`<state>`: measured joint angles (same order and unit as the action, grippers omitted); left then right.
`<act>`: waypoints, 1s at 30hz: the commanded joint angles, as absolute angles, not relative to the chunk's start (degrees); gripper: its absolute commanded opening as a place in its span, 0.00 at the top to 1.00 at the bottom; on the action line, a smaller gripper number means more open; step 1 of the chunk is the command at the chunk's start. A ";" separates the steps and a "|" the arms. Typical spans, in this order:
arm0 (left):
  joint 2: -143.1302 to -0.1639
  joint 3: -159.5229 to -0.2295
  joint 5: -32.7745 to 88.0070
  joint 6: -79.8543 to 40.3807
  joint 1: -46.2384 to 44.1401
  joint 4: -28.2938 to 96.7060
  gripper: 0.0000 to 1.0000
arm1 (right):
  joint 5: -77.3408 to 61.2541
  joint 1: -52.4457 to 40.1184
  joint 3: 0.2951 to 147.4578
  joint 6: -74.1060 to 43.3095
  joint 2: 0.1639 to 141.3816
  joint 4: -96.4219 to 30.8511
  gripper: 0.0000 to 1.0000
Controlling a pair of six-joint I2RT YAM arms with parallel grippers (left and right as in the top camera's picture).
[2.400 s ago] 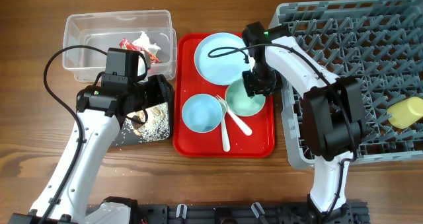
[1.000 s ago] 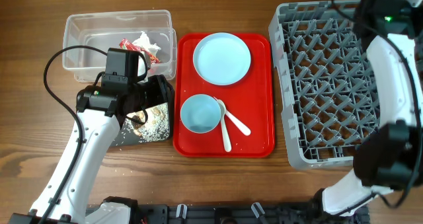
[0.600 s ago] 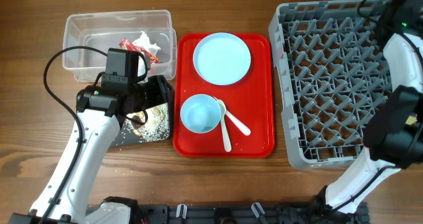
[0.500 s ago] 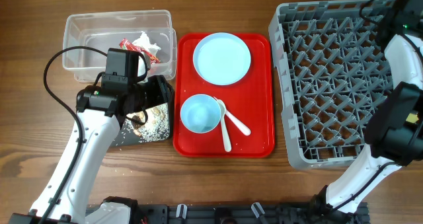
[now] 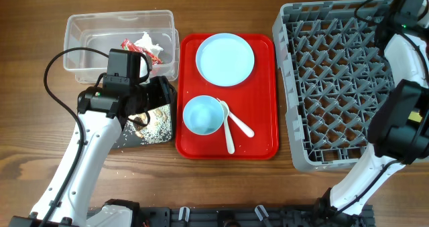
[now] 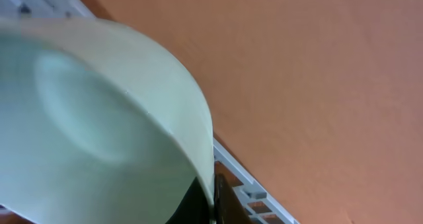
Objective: Sort waste into correct bins and load items into the dishwasher rack
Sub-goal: 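Carry the green bowl right and place it in the rack, then reach the right gripper to the light-blue plate and grasp its rim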
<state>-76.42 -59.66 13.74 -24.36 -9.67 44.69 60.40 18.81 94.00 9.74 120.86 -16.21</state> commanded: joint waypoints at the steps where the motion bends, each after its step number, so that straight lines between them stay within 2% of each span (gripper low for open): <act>1: -75.75 -60.45 13.65 -24.95 -9.37 44.69 0.41 | 66.70 18.96 93.38 11.40 122.13 -12.38 0.96; 9: -75.75 -60.45 13.67 -26.02 -9.37 44.69 0.41 | 68.45 19.92 93.36 14.83 122.17 -8.03 0.96; 17: -75.75 -60.45 13.65 -26.02 -9.37 44.71 0.41 | 63.75 21.10 93.23 13.91 123.79 -10.57 0.96; 23: -75.75 -60.45 13.65 -26.02 -9.37 44.69 0.41 | 56.77 18.74 93.23 13.37 123.76 -13.69 0.95; 27: -75.75 -60.45 13.65 -26.00 -9.37 44.69 0.41 | 56.62 16.58 93.23 13.30 123.76 -16.21 0.77; 28: -75.75 -60.45 13.65 -26.00 -9.37 44.69 0.41 | 56.66 15.88 93.25 13.37 123.70 -17.17 0.66; 30: -75.75 -60.45 13.65 -26.02 -9.37 44.69 0.40 | 56.62 14.98 93.25 13.30 123.28 -18.83 0.51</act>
